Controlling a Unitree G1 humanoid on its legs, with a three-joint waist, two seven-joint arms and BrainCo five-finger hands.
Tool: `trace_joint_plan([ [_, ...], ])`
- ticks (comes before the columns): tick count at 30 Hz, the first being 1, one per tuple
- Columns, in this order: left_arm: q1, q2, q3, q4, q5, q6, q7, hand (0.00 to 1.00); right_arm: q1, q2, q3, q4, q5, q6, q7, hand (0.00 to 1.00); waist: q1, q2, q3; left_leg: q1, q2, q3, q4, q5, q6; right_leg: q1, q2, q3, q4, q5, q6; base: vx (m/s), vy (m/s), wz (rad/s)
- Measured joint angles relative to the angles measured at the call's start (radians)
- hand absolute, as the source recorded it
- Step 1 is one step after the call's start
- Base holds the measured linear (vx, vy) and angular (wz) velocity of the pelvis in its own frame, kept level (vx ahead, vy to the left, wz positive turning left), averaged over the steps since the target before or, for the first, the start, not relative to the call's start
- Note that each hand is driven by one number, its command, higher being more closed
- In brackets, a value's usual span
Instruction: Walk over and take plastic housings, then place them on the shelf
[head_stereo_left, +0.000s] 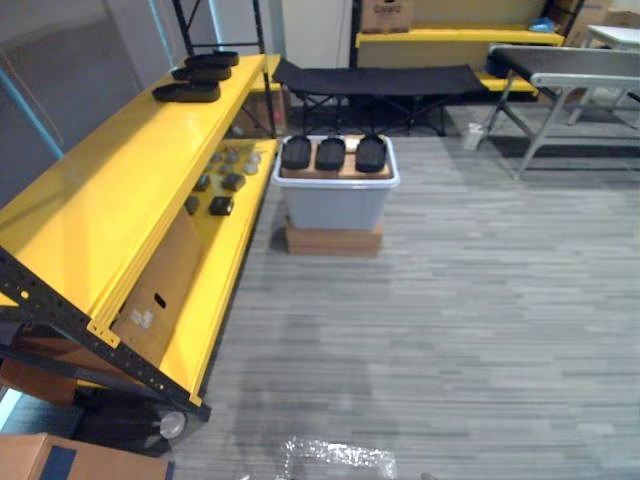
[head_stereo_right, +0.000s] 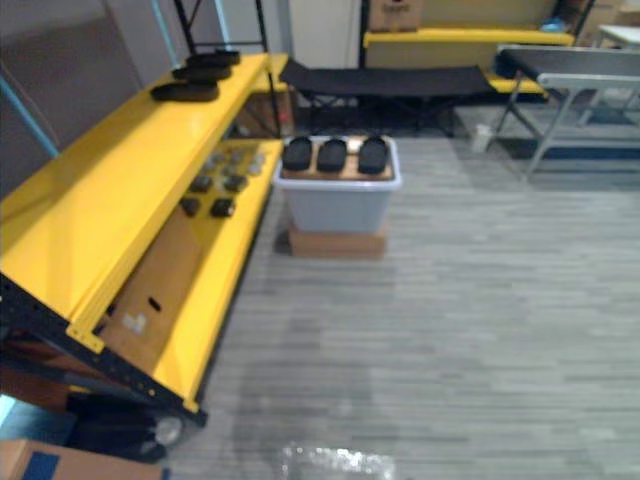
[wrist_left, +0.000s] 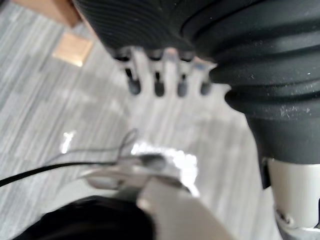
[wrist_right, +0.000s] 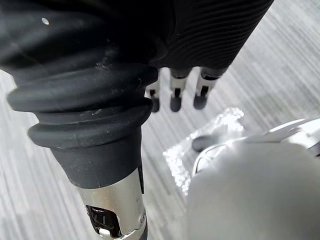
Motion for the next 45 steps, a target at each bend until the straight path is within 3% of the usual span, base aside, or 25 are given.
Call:
trace_joint_plan([
  [4, -0.003, 0.005, 0.001, 0.000, -0.033, 0.000, 0.004, 0.00, -0.031, 0.026, -0.001, 0.001, 0.008, 0.000, -0.018, 0.00, -0.002, -0.017, 0.011, 0.002, -0.003, 0.000, -0.001, 0.001, -0.002, 0.003, -0.003, -0.002, 0.000, -0.001, 0.005, 0.00, 0.000, 0.00],
  [10, -0.003, 0.004, 0.001, 0.001, -0.047, 0.005, 0.000, 0.00, -0.051, 0.035, 0.000, 0.014, 0.007, -0.007, -0.025, 0.00, -0.004, -0.013, 0.020, 0.002, -0.008, -0.001, -0.003, 0.008, -0.012, 0.004, -0.009, -0.003, 0.002, 0.001, 0.008, -0.04, 0.013, 0.01],
  [15, -0.008, 0.004, 0.005, 0.018, -0.070, 0.005, -0.007, 0.00, -0.053, 0.035, 0.017, 0.021, -0.007, -0.048, -0.020, 0.00, -0.006, -0.011, 0.025, 0.001, -0.009, -0.004, -0.004, 0.012, -0.008, -0.001, -0.010, -0.008, -0.005, 0.001, 0.009, -0.06, 0.021, 0.02],
  [21, -0.008, 0.008, 0.005, 0.019, -0.066, 0.000, -0.010, 0.00, -0.053, 0.035, 0.035, 0.022, -0.013, -0.051, 0.003, 0.00, -0.008, -0.019, 0.030, -0.001, -0.015, -0.022, -0.004, 0.012, -0.008, 0.013, -0.012, -0.027, -0.018, 0.004, 0.012, 0.01, 0.010, 0.07],
  [29, -0.016, 0.015, -0.015, 0.018, -0.059, -0.036, -0.006, 0.00, -0.065, 0.032, 0.060, 0.030, -0.012, -0.069, 0.025, 0.00, -0.007, -0.027, 0.038, -0.057, -0.017, -0.027, -0.003, 0.012, -0.007, -0.032, -0.010, -0.031, -0.020, 0.007, 0.011, 0.01, -0.003, 0.04],
  [32, -0.045, 0.024, -0.041, 0.012, -0.060, -0.069, 0.004, 0.00, -0.094, 0.030, 0.077, 0.030, -0.012, -0.073, 0.024, 0.00, -0.006, -0.033, 0.073, -0.105, -0.018, -0.033, 0.003, 0.021, 0.005, -0.076, -0.013, -0.036, -0.006, 0.010, 0.010, 0.01, 0.006, 0.09],
  [35, -0.094, 0.031, -0.049, -0.016, -0.061, -0.088, 0.037, 0.00, -0.134, 0.031, 0.077, 0.028, -0.004, -0.113, 0.018, 0.00, -0.005, -0.045, 0.136, -0.141, -0.024, -0.055, 0.008, 0.029, 0.017, -0.113, -0.024, -0.048, 0.018, 0.012, 0.011, -0.01, 0.033, 0.22],
  [38, -0.142, 0.047, -0.050, -0.039, -0.061, -0.096, 0.065, 0.00, -0.156, 0.038, 0.078, 0.008, 0.030, -0.141, 0.002, 0.00, 0.011, -0.071, 0.192, -0.197, -0.021, -0.056, 0.120, -0.019, 0.024, -0.133, -0.045, -0.039, 0.057, 0.016, 0.013, 0.00, 0.065, 0.09],
  [45, -0.185, 0.041, -0.054, -0.070, -0.066, -0.131, 0.095, 0.00, -0.172, 0.036, 0.124, -0.027, 0.037, -0.158, 0.000, 0.00, 0.020, -0.067, 0.248, -0.289, -0.015, -0.061, 0.248, -0.075, 0.049, -0.198, -0.058, 0.006, 0.119, 0.016, 0.013, -0.03, 0.076, 0.00],
])
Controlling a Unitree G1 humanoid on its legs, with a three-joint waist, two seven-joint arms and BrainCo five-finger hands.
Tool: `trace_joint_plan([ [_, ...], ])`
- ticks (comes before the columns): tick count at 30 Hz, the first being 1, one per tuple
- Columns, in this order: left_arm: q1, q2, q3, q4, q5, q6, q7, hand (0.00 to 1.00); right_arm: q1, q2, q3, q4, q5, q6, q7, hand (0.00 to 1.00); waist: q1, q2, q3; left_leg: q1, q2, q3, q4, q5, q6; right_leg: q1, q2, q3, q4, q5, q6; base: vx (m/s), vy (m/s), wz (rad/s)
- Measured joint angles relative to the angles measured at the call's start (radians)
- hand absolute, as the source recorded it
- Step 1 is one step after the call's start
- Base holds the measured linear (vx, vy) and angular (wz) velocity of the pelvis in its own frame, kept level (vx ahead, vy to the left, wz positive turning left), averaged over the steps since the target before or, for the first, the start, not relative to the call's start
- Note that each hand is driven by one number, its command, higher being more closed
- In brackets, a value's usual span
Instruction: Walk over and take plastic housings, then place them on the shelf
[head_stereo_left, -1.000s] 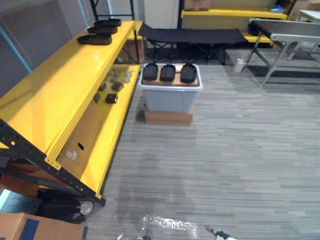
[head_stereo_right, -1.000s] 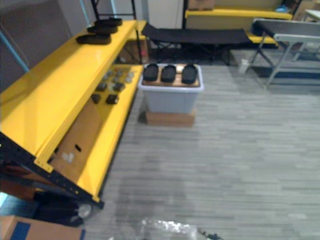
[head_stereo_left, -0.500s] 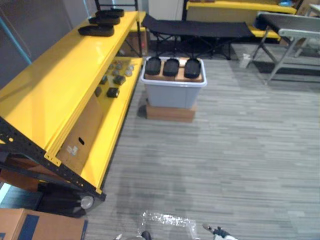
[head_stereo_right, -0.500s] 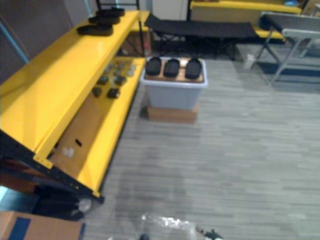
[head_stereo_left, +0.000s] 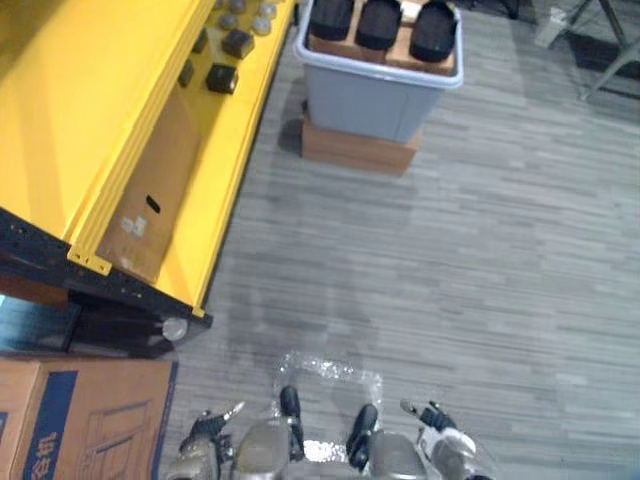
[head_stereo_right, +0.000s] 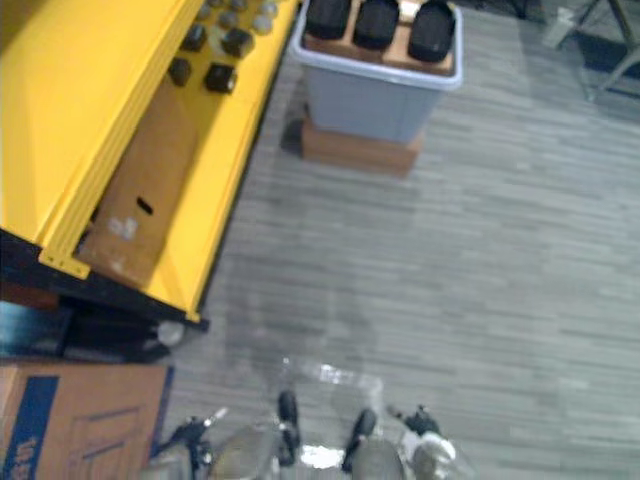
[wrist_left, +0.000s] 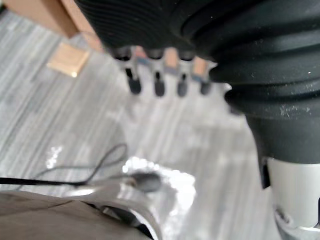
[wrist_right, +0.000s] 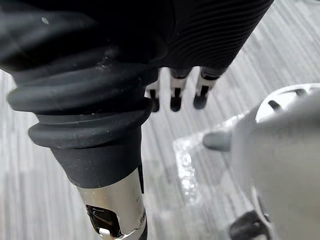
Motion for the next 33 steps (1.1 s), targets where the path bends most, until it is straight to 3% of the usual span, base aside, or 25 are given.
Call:
trace_joint_plan([
  [8, 0.002, -0.010, -0.020, -0.012, -0.011, -0.050, 0.035, 0.00, 0.002, -0.005, 0.003, -0.001, 0.021, 0.001, 0.006, 0.00, 0.004, 0.014, 0.026, -0.025, 0.008, -0.015, 0.037, -0.010, -0.005, -0.012, 0.004, 0.025, 0.019, -0.036, -0.008, -0.08, -0.005, 0.02],
  [12, 0.015, -0.017, -0.020, -0.011, 0.011, -0.082, 0.064, 0.00, 0.026, -0.017, 0.010, -0.009, 0.020, 0.047, 0.058, 0.00, 0.006, 0.024, 0.024, -0.002, 0.023, 0.018, 0.047, -0.018, -0.005, -0.012, 0.006, 0.058, 0.034, -0.045, -0.008, -0.01, -0.011, -0.23],
  [15, 0.022, -0.014, -0.020, -0.010, 0.104, -0.088, 0.084, 0.00, 0.061, -0.041, 0.006, -0.034, 0.035, 0.086, 0.088, 0.00, -0.002, 0.023, 0.016, 0.016, 0.035, 0.036, 0.149, -0.107, 0.009, -0.016, -0.025, 0.083, 0.160, -0.119, 0.019, 0.06, 0.026, -0.20],
  [16, 0.022, -0.014, -0.028, -0.002, 0.136, -0.084, 0.098, 0.00, 0.081, -0.052, -0.015, -0.033, 0.043, 0.102, 0.100, 0.00, -0.011, 0.024, 0.001, 0.035, 0.039, 0.026, 0.177, -0.143, 0.034, -0.028, -0.040, 0.086, 0.260, -0.137, 0.026, 0.11, 0.057, -0.03],
  [19, 0.032, -0.015, -0.036, 0.004, 0.158, -0.070, 0.114, 0.00, 0.122, -0.062, -0.052, -0.017, 0.033, 0.133, 0.136, 0.00, -0.023, 0.036, -0.022, 0.085, 0.085, 0.005, 0.207, -0.189, 0.025, -0.066, -0.025, 0.077, 0.305, -0.164, 0.003, 0.09, 0.041, 0.12],
  [20, 0.036, -0.015, -0.036, 0.013, 0.158, -0.069, 0.126, 0.00, 0.143, -0.061, -0.051, -0.008, 0.018, 0.135, 0.157, 0.00, -0.026, 0.045, -0.031, 0.099, 0.116, -0.002, 0.225, -0.212, 0.010, -0.092, -0.006, 0.078, 0.263, -0.159, 0.010, 0.19, -0.086, 0.14],
  [22, 0.041, -0.010, -0.034, 0.014, 0.157, -0.073, 0.139, 0.00, 0.179, -0.050, -0.051, 0.020, 0.003, 0.137, 0.185, 0.00, -0.030, 0.034, -0.041, 0.118, 0.152, -0.026, 0.255, -0.239, -0.022, -0.112, 0.013, 0.078, 0.142, -0.114, 0.025, 0.27, -0.165, 0.32],
  [23, 0.046, -0.005, -0.026, 0.012, 0.145, -0.087, 0.150, 0.00, 0.221, -0.030, -0.052, 0.041, -0.050, 0.137, 0.190, 0.00, -0.030, 0.013, -0.055, 0.119, 0.162, -0.047, 0.289, -0.266, -0.063, -0.125, 0.013, 0.080, 0.052, -0.048, 0.042, 0.26, -0.199, 0.40],
  [24, 0.048, -0.003, -0.026, 0.011, 0.138, -0.093, 0.157, 0.00, 0.238, -0.022, -0.052, 0.051, -0.066, 0.137, 0.191, 0.00, -0.033, 0.006, -0.060, 0.123, 0.164, -0.057, 0.301, -0.278, -0.076, -0.127, 0.010, 0.083, 0.025, -0.024, 0.042, 0.34, -0.276, 0.49],
  [25, 0.051, -0.006, -0.026, 0.007, 0.117, -0.096, 0.169, 0.00, 0.271, -0.012, -0.051, 0.068, -0.088, 0.139, 0.192, 0.00, -0.033, 0.001, -0.064, 0.151, 0.165, -0.074, 0.306, -0.301, -0.101, -0.118, 0.009, 0.095, 0.001, 0.037, 0.028, 0.27, -0.224, 0.42],
  [26, 0.053, -0.013, -0.026, 0.007, 0.115, -0.096, 0.173, 0.00, 0.287, -0.010, -0.049, 0.074, -0.091, 0.142, 0.195, 0.00, -0.037, 0.010, -0.070, 0.160, 0.173, -0.083, 0.304, -0.312, -0.112, -0.111, 0.015, 0.111, 0.010, 0.075, 0.020, 0.36, -0.289, 0.41],
  [27, 0.062, -0.029, -0.028, 0.002, 0.108, -0.091, 0.184, 0.00, 0.305, -0.010, -0.048, 0.094, -0.091, 0.161, 0.195, 0.00, -0.044, 0.040, -0.091, 0.170, 0.196, -0.103, 0.296, -0.329, -0.132, -0.118, 0.041, 0.122, 0.046, 0.113, -0.004, 0.46, -0.314, 0.24],
  [28, 0.101, -0.062, -0.028, -0.008, 0.105, -0.087, 0.192, 0.00, 0.322, -0.033, -0.046, 0.101, -0.092, 0.173, 0.200, 0.00, -0.054, 0.090, -0.129, 0.187, 0.232, -0.099, 0.260, -0.333, -0.156, -0.163, 0.065, 0.123, 0.135, 0.056, -0.037, 0.39, -0.251, 0.14],
  [29, 0.110, -0.069, -0.026, -0.011, 0.105, -0.086, 0.194, 0.00, 0.326, -0.039, -0.046, 0.101, -0.091, 0.173, 0.196, 0.00, -0.057, 0.089, -0.142, 0.191, 0.230, -0.099, 0.272, -0.326, -0.168, -0.165, 0.068, 0.120, 0.144, 0.038, -0.040, 0.44, -0.199, -0.01],
  [30, 0.124, -0.090, -0.009, -0.025, 0.087, -0.085, 0.199, 0.00, 0.325, -0.051, -0.048, 0.103, -0.089, 0.168, 0.176, 0.00, -0.057, 0.116, -0.140, 0.143, 0.261, -0.100, 0.384, -0.287, -0.184, -0.163, 0.074, 0.107, 0.185, 0.005, -0.055, 0.35, -0.176, 0.07],
  [31, 0.127, -0.103, 0.016, -0.032, 0.075, -0.078, 0.204, 0.00, 0.324, -0.065, -0.046, 0.103, -0.089, 0.154, 0.153, 0.00, -0.058, 0.138, -0.138, 0.076, 0.292, -0.101, 0.559, -0.196, -0.177, -0.125, 0.081, 0.102, 0.190, -0.030, -0.065, 0.43, -0.232, 0.11],
  [32, 0.127, -0.106, 0.025, -0.031, 0.074, -0.073, 0.205, 0.00, 0.323, -0.072, -0.046, 0.102, -0.091, 0.148, 0.148, 0.00, -0.058, 0.135, -0.128, 0.044, 0.311, -0.106, 0.645, -0.143, -0.173, -0.092, 0.086, 0.098, 0.177, -0.041, -0.072, 0.47, -0.281, 0.13],
  [33, 0.129, -0.109, 0.043, -0.023, 0.071, -0.072, 0.204, 0.00, 0.304, -0.087, -0.048, 0.101, -0.098, 0.119, 0.133, 0.00, -0.049, 0.152, -0.122, -0.002, 0.321, -0.111, 0.768, -0.126, -0.170, -0.017, 0.092, 0.087, 0.138, -0.047, -0.078, 0.48, -0.219, 0.13],
])
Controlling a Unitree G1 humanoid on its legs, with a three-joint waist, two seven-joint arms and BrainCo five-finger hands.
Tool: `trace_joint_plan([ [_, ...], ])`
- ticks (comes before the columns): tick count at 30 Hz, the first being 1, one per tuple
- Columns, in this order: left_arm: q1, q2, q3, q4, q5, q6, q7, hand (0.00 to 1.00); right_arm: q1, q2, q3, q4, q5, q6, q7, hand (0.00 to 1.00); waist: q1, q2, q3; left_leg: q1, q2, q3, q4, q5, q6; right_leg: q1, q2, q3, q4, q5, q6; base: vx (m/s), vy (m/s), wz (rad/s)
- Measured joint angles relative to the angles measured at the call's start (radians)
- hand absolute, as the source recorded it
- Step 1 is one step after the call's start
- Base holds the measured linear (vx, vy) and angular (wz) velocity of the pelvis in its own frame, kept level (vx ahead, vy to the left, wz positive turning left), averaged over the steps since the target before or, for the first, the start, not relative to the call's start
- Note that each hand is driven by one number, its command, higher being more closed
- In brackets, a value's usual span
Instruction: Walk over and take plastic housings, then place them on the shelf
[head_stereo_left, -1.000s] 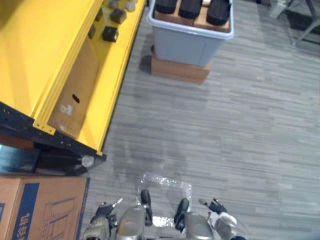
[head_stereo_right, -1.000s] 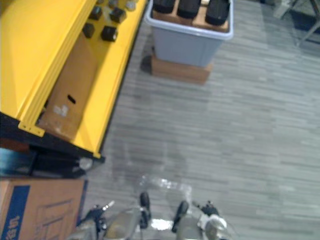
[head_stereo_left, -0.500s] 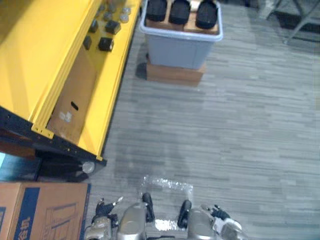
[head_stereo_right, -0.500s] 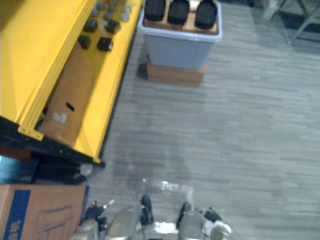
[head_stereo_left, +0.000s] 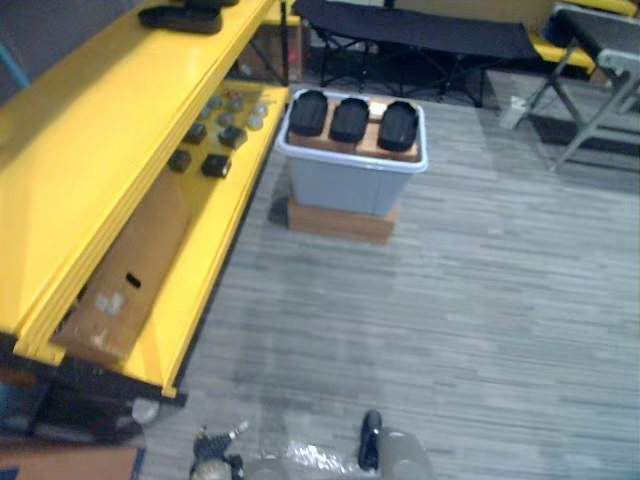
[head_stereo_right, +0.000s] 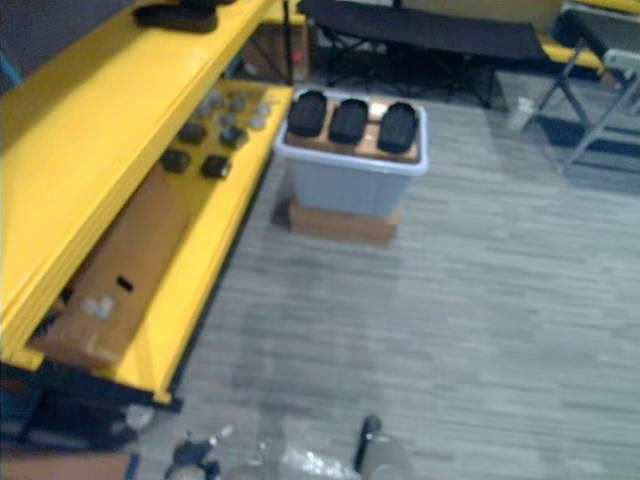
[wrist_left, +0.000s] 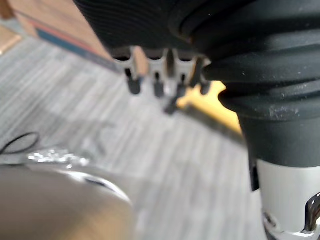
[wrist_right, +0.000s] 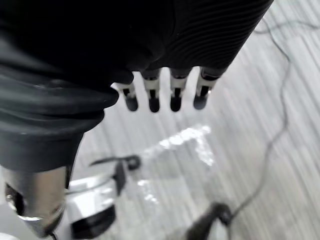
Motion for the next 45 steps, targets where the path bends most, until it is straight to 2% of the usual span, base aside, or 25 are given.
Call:
trace_joint_plan([
  [2, 0.015, -0.002, 0.029, 0.012, -0.004, -0.001, -0.003, 0.00, -0.009, -0.033, -0.002, 0.001, -0.024, -0.046, -0.015, 0.00, 0.011, -0.007, 0.004, -0.040, -0.059, 0.010, -0.064, -0.030, 0.004, 0.091, -0.018, -0.005, -0.069, 0.000, 0.000, 0.39, -0.123, -0.04],
  [3, 0.039, -0.010, 0.047, 0.011, -0.004, -0.001, -0.008, 0.00, -0.033, -0.052, -0.022, -0.019, -0.032, -0.087, -0.020, 0.00, 0.024, -0.009, 0.006, -0.072, -0.116, 0.008, -0.218, -0.029, 0.004, 0.114, -0.027, 0.004, -0.112, 0.001, 0.002, 0.26, -0.006, -0.34],
  [5, 0.080, -0.027, 0.074, 0.015, -0.002, 0.001, -0.030, 0.00, -0.101, -0.064, -0.053, -0.060, -0.033, -0.140, -0.022, 0.00, 0.036, -0.008, 0.013, -0.119, -0.166, -0.005, -0.470, 0.012, 0.005, 0.132, -0.027, 0.021, -0.157, -0.006, 0.007, 0.24, 0.043, -0.34],
  [7, 0.127, -0.034, 0.094, 0.024, 0.010, 0.001, -0.057, 0.00, -0.166, -0.073, -0.056, -0.114, -0.030, -0.180, -0.023, 0.00, 0.083, -0.012, 0.039, -0.130, -0.191, -0.022, -0.692, 0.136, 0.013, 0.189, -0.032, 0.037, -0.169, -0.048, 0.048, 0.30, 0.144, -0.23],
  [10, 0.168, -0.029, 0.098, 0.024, 0.019, -0.002, -0.072, 0.00, -0.204, -0.062, -0.008, -0.146, 0.000, -0.180, -0.020, 0.00, 0.124, -0.044, 0.035, -0.112, -0.210, 0.012, -0.654, 0.213, 0.053, 0.228, -0.060, 0.053, -0.156, -0.101, 0.082, 0.37, 0.169, -0.10],
  [12, 0.154, -0.005, 0.103, 0.008, 0.051, -0.007, -0.079, 0.00, -0.233, -0.040, 0.022, -0.156, 0.009, -0.175, -0.019, 0.00, 0.133, -0.109, 0.041, -0.149, -0.256, 0.013, -0.563, 0.146, 0.105, 0.244, -0.102, 0.044, -0.148, -0.147, 0.076, 0.43, 0.132, 0.30],
  [14, 0.140, 0.015, 0.118, -0.001, 0.114, -0.016, -0.078, 0.00, -0.248, -0.025, 0.026, -0.143, 0.026, -0.158, -0.018, 0.00, 0.133, -0.141, 0.041, -0.162, -0.276, 0.012, -0.483, 0.064, 0.136, 0.206, -0.146, 0.048, 0.004, -0.166, 0.100, 0.54, 0.178, 0.18],
  [16, 0.111, 0.019, 0.114, -0.010, 0.136, -0.054, -0.075, 0.00, -0.249, -0.019, 0.047, -0.111, 0.030, -0.148, -0.020, 0.00, 0.131, -0.142, 0.041, -0.117, -0.276, 0.012, -0.457, 0.006, 0.154, 0.077, -0.209, 0.053, 0.353, -0.155, 0.134, 0.39, 0.137, 0.05],
  [17, 0.074, 0.032, 0.085, -0.025, 0.133, -0.089, -0.061, 0.00, -0.233, -0.002, 0.048, -0.071, 0.031, -0.138, -0.021, 0.00, 0.125, -0.141, 0.042, -0.045, -0.270, 0.004, -0.453, -0.030, 0.160, 0.021, -0.228, 0.041, 0.495, -0.193, 0.108, 0.37, 0.059, 0.05],
  [19, 0.029, 0.052, 0.038, -0.059, 0.123, -0.122, -0.057, 0.00, -0.201, 0.015, 0.053, -0.050, 0.031, -0.137, -0.018, 0.00, 0.108, -0.127, 0.046, 0.053, -0.249, -0.008, -0.486, -0.060, 0.152, -0.003, -0.186, 0.012, 0.417, -0.229, 0.076, 0.49, 0.008, 0.12],
  [21, -0.037, 0.069, 0.032, -0.089, 0.118, -0.140, -0.053, 0.00, -0.190, 0.015, 0.060, -0.051, 0.037, -0.137, -0.014, 0.00, 0.080, -0.110, 0.043, 0.108, -0.201, -0.019, -0.527, -0.068, 0.136, -0.066, -0.105, -0.010, 0.237, -0.221, 0.077, 0.49, -0.086, 0.16],
  [23, -0.101, 0.088, -0.005, -0.091, 0.114, -0.158, -0.041, 0.00, -0.178, 0.019, 0.059, -0.054, 0.041, -0.137, -0.014, 0.00, 0.054, -0.108, 0.041, 0.147, -0.161, -0.019, -0.548, -0.081, 0.105, -0.132, -0.055, -0.010, 0.037, -0.128, 0.073, 0.51, -0.129, 0.03],
  [25, -0.128, 0.090, -0.041, -0.091, 0.082, -0.163, -0.041, 0.00, -0.142, 0.047, 0.059, -0.058, 0.045, -0.128, -0.012, 0.00, 0.045, -0.150, 0.017, 0.210, -0.162, -0.017, -0.546, -0.131, 0.036, -0.154, -0.047, 0.000, -0.183, 0.128, 0.063, 0.44, -0.223, 0.01],
  [26, -0.128, 0.091, -0.044, -0.090, 0.077, -0.162, -0.041, 0.00, -0.127, 0.055, 0.059, -0.057, 0.042, -0.121, -0.010, 0.00, 0.041, -0.161, 0.011, 0.227, -0.167, -0.020, -0.538, -0.152, 0.025, -0.149, -0.056, 0.015, -0.166, 0.233, 0.038, 0.43, -0.256, 0.05],
  [27, -0.136, 0.044, -0.047, -0.081, 0.061, -0.153, -0.041, 0.00, -0.127, 0.034, 0.051, -0.048, 0.019, -0.105, -0.006, 0.00, 0.039, -0.119, 0.006, 0.258, -0.123, -0.026, -0.525, -0.177, 0.010, -0.147, -0.022, 0.012, -0.100, 0.251, 0.007, 0.41, -0.193, 0.08],
  [30, -0.129, -0.032, -0.112, -0.083, 0.043, -0.130, -0.042, 0.00, -0.128, -0.011, 0.059, -0.040, 0.000, -0.067, -0.005, 0.00, 0.027, -0.050, -0.011, 0.273, -0.084, -0.043, -0.542, -0.150, -0.005, -0.158, 0.014, 0.006, -0.055, 0.156, -0.004, 0.36, -0.126, -0.06],
  [32, -0.118, -0.038, -0.137, -0.064, 0.036, -0.091, -0.040, 0.00, -0.126, -0.004, 0.060, -0.041, 0.008, -0.050, -0.032, 0.00, 0.018, -0.053, -0.013, 0.258, -0.086, -0.051, -0.466, -0.097, -0.028, -0.148, 0.008, 0.006, -0.005, 0.096, -0.001, 0.30, -0.140, 0.06],
  [33, -0.110, -0.039, -0.139, -0.041, 0.036, -0.065, -0.036, 0.00, -0.119, -0.005, 0.069, -0.042, 0.006, -0.040, -0.045, 0.00, 0.017, -0.048, -0.011, 0.198, -0.065, -0.055, -0.308, -0.038, -0.076, -0.109, 0.014, 0.000, -0.019, 0.072, -0.007, 0.26, -0.143, 0.03],
  [34, -0.090, -0.035, -0.135, -0.021, 0.035, -0.049, -0.027, 0.00, -0.116, -0.008, 0.070, -0.041, 0.004, -0.027, -0.052, 0.00, 0.021, -0.047, -0.008, 0.116, -0.042, -0.067, -0.121, 0.083, -0.104, -0.057, 0.018, 0.006, -0.064, 0.062, -0.013, 0.23, -0.087, 0.02],
  [35, -0.082, -0.035, -0.117, -0.022, 0.020, -0.043, -0.020, 0.00, -0.114, -0.008, 0.069, -0.040, 0.000, -0.021, -0.058, 0.00, 0.022, -0.055, -0.004, 0.075, -0.031, -0.073, -0.039, 0.101, -0.115, -0.033, 0.019, 0.004, -0.083, 0.060, -0.014, 0.28, -0.016, -0.05],
  [36, -0.081, -0.026, -0.095, -0.016, -0.001, -0.041, -0.013, 0.00, -0.113, -0.005, 0.066, -0.040, -0.010, -0.018, -0.069, 0.00, 0.025, -0.048, -0.001, 0.024, -0.018, -0.058, 0.024, 0.036, -0.092, 0.016, 0.016, 0.005, -0.114, 0.061, -0.014, 0.30, 0.031, -0.07],
  [38, -0.072, -0.020, -0.058, 0.007, 0.000, -0.035, 0.001, 0.00, -0.115, -0.008, 0.033, -0.048, -0.021, -0.023, -0.081, 0.00, 0.024, -0.040, 0.006, -0.013, -0.021, 0.025, -0.098, -0.015, -0.043, 0.080, 0.000, 0.011, -0.166, 0.068, 0.006, 0.24, 0.047, -0.11],
  [41, -0.065, -0.022, -0.028, 0.005, 0.015, -0.037, -0.003, 0.00, -0.116, -0.016, -0.005, -0.081, -0.019, -0.027, -0.093, 0.00, 0.021, -0.019, 0.015, -0.039, -0.041, 0.093, -0.496, 0.068, 0.003, 0.089, -0.022, 0.019, -0.179, 0.051, 0.050, 0.15, 0.166, -0.03],
  [42, -0.071, -0.016, -0.016, 0.006, 0.017, -0.041, -0.009, 0.00, -0.121, -0.010, -0.007, -0.086, -0.018, -0.030, -0.103, 0.00, 0.025, -0.026, 0.028, -0.033, -0.057, 0.105, -0.518, 0.096, 0.033, 0.088, -0.037, 0.036, -0.174, 0.049, 0.075, 0.16, 0.234, -0.14],
  [45, -0.085, 0.024, 0.011, 0.005, 0.043, -0.068, -0.033, 0.00, -0.152, 0.005, -0.001, -0.088, -0.012, -0.026, -0.113, 0.00, 0.029, -0.087, 0.053, -0.026, -0.146, 0.168, -0.600, 0.087, 0.040, 0.059, -0.109, 0.058, -0.220, 0.083, 0.120, 0.17, 0.184, -0.19],
])
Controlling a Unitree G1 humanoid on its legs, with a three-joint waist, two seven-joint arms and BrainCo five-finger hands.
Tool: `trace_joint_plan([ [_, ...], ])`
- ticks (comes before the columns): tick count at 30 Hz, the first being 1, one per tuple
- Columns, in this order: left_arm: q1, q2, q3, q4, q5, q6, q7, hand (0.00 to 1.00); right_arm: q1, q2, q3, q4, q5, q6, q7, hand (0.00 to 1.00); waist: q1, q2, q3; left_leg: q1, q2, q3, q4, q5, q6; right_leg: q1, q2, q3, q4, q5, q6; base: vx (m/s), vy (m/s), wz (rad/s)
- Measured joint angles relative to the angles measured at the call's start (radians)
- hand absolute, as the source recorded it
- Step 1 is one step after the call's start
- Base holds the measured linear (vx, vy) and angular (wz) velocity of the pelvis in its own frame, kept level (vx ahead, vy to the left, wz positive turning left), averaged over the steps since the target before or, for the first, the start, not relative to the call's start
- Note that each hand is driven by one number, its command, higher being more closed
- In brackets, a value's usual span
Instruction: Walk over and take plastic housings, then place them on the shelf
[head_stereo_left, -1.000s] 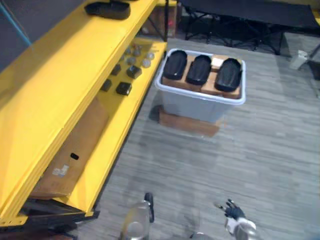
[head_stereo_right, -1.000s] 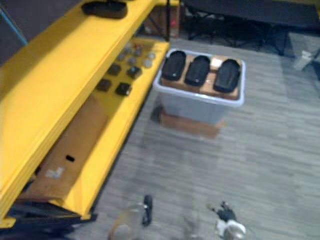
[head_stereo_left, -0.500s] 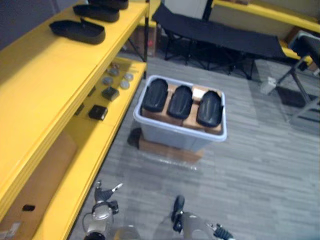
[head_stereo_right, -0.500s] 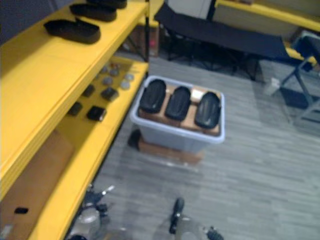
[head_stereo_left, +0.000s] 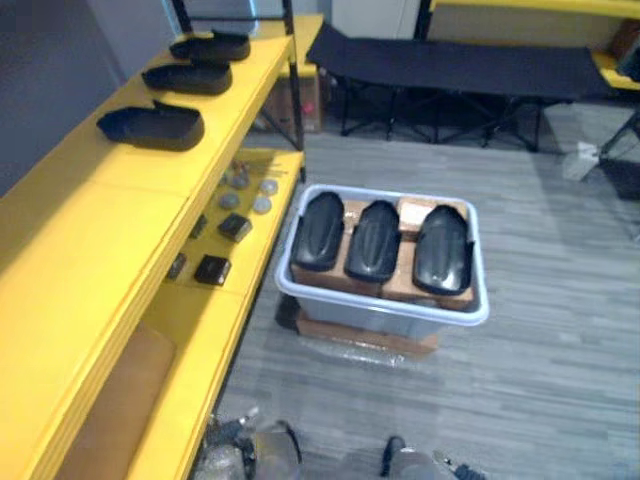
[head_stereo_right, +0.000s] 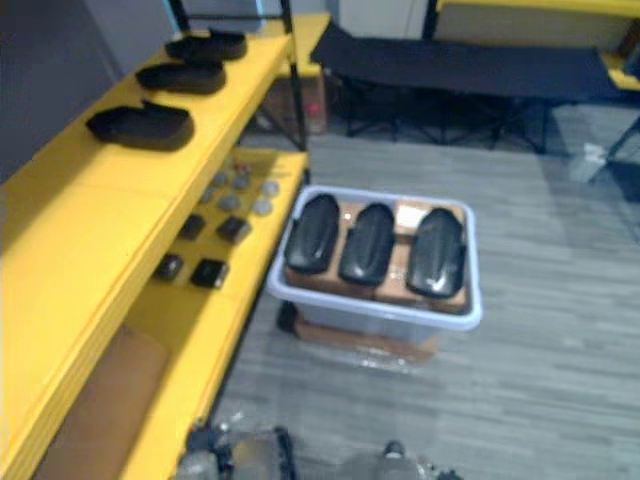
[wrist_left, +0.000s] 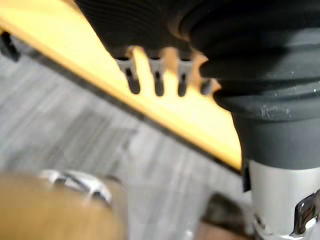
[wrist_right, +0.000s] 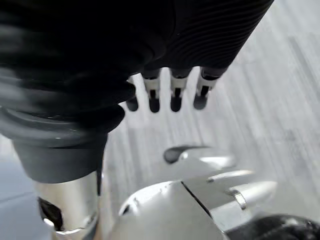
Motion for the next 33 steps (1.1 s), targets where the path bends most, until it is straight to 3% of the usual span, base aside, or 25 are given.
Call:
trace_joint_plan([
  [2, -0.005, 0.012, -0.013, -0.005, 0.004, -0.020, -0.008, 0.00, -0.001, 0.000, -0.004, 0.003, 0.000, -0.002, -0.014, 0.00, -0.003, -0.007, 0.006, -0.003, -0.040, 0.005, -0.030, 0.006, 0.022, -0.007, -0.031, -0.005, -0.017, 0.011, 0.015, 0.18, 0.137, 0.04],
  [5, -0.015, 0.010, -0.053, -0.041, 0.001, -0.051, -0.011, 0.00, -0.010, 0.007, -0.005, 0.006, -0.037, -0.024, -0.012, 0.00, -0.007, 0.006, 0.009, 0.004, -0.075, -0.019, -0.049, 0.012, 0.039, 0.017, -0.051, -0.047, -0.026, 0.015, 0.024, 0.22, 0.073, 0.31],
  [8, -0.017, 0.005, -0.117, -0.082, 0.004, -0.085, -0.011, 0.00, -0.033, 0.013, 0.082, -0.015, -0.173, -0.153, 0.028, 0.00, -0.005, 0.007, 0.008, 0.009, -0.080, -0.078, -0.049, 0.014, 0.043, 0.057, -0.041, -0.104, -0.028, 0.016, 0.025, 0.16, -0.033, 0.41],
  [9, -0.017, -0.002, -0.137, -0.086, 0.005, -0.089, -0.010, 0.00, -0.036, -0.008, 0.174, -0.051, -0.215, -0.196, 0.046, 0.00, -0.002, 0.006, 0.008, 0.009, -0.078, -0.087, -0.049, 0.015, 0.043, 0.067, -0.037, -0.119, -0.028, 0.016, 0.025, 0.10, -0.042, 0.34],
  [10, -0.017, -0.013, -0.175, -0.081, 0.010, -0.089, -0.009, 0.00, -0.058, -0.056, 0.390, -0.167, -0.254, -0.237, 0.072, 0.00, 0.009, 0.003, 0.007, 0.008, -0.074, -0.109, -0.049, 0.015, 0.043, 0.074, -0.029, -0.131, -0.028, 0.016, 0.024, 0.09, -0.037, 0.25],
  [13, -0.023, -0.015, -0.209, -0.064, 0.045, -0.081, -0.006, 0.00, -0.177, -0.063, 0.758, -0.416, -0.307, -0.269, 0.167, 0.00, 0.048, -0.009, 0.000, 0.014, -0.058, -0.131, -0.066, 0.020, 0.034, 0.087, -0.009, -0.155, -0.030, 0.012, 0.016, 0.05, -0.057, 0.21],
  [16, -0.032, -0.005, -0.206, -0.053, 0.056, -0.078, -0.005, 0.00, -0.270, -0.023, 0.885, -0.573, -0.311, -0.288, 0.245, 0.00, 0.084, -0.019, -0.005, 0.040, -0.050, -0.134, -0.101, 0.024, 0.027, 0.105, 0.001, -0.156, -0.033, 0.011, 0.014, 0.03, -0.013, 0.14],
  [18, -0.027, 0.023, -0.197, -0.042, 0.093, -0.058, -0.006, 0.00, -0.310, 0.003, 0.931, -0.752, -0.239, -0.282, 0.269, 0.00, 0.099, -0.045, -0.020, 0.072, -0.048, -0.134, -0.112, 0.025, 0.025, 0.129, 0.003, -0.154, -0.031, 0.014, 0.010, 0.04, 0.029, 0.05],
  [21, 0.000, 0.061, -0.178, -0.035, 0.116, -0.049, -0.007, 0.00, -0.318, 0.002, 0.837, -0.949, -0.098, -0.258, 0.210, 0.00, 0.098, -0.076, -0.041, 0.090, -0.043, -0.129, -0.112, 0.025, 0.025, 0.137, 0.007, -0.152, -0.026, 0.030, -0.012, 0.01, 0.046, -0.11],
  [23, 0.011, 0.068, -0.145, -0.033, 0.129, -0.051, -0.007, 0.00, -0.325, 0.002, 0.682, -1.028, -0.021, -0.241, 0.114, 0.00, 0.092, -0.090, -0.049, 0.095, -0.042, -0.128, -0.112, 0.024, 0.026, 0.137, 0.008, -0.150, -0.023, 0.041, -0.028, -0.04, 0.076, -0.04],
  [24, 0.025, 0.068, -0.117, -0.034, 0.132, -0.057, -0.008, 0.00, -0.341, 0.000, 0.537, -1.050, 0.006, -0.229, 0.044, 0.00, 0.083, -0.092, -0.051, 0.107, -0.041, -0.123, -0.114, 0.022, 0.028, 0.139, 0.008, -0.146, -0.020, 0.052, -0.040, -0.06, 0.070, -0.09],
  [26, 0.057, 0.072, -0.077, -0.047, 0.140, -0.064, -0.009, 0.00, -0.337, -0.016, 0.393, -1.068, 0.029, -0.228, -0.046, 0.00, 0.076, -0.095, -0.052, 0.130, -0.043, -0.100, -0.114, 0.020, 0.031, 0.145, 0.001, -0.137, -0.017, 0.057, -0.039, -0.11, 0.095, -0.31],
  [29, 0.123, 0.071, -0.046, -0.053, 0.170, -0.064, -0.021, 0.00, -0.277, -0.068, 0.206, -1.059, 0.090, -0.223, -0.134, 0.00, 0.068, -0.094, -0.054, 0.150, -0.046, -0.076, -0.115, 0.018, 0.031, 0.150, -0.005, -0.120, -0.020, 0.057, -0.038, -0.10, 0.051, -0.28],
  [31, 0.173, 0.070, -0.041, -0.053, 0.170, -0.064, -0.037, 0.00, -0.228, -0.134, 0.066, -0.919, 0.164, -0.209, -0.178, 0.00, 0.047, -0.092, -0.055, 0.141, -0.045, -0.074, -0.110, 0.019, 0.031, 0.141, -0.001, -0.121, -0.023, 0.056, -0.037, -0.15, 0.022, -0.14],
  [33, 0.187, 0.072, -0.039, -0.071, 0.170, -0.067, -0.038, 0.00, -0.226, -0.160, 0.008, -0.813, 0.191, -0.200, -0.213, 0.00, 0.042, -0.089, -0.057, 0.098, -0.033, -0.076, -0.084, 0.015, 0.031, 0.118, 0.000, -0.121, -0.018, 0.044, -0.026, -0.21, 0.008, -0.05],
])
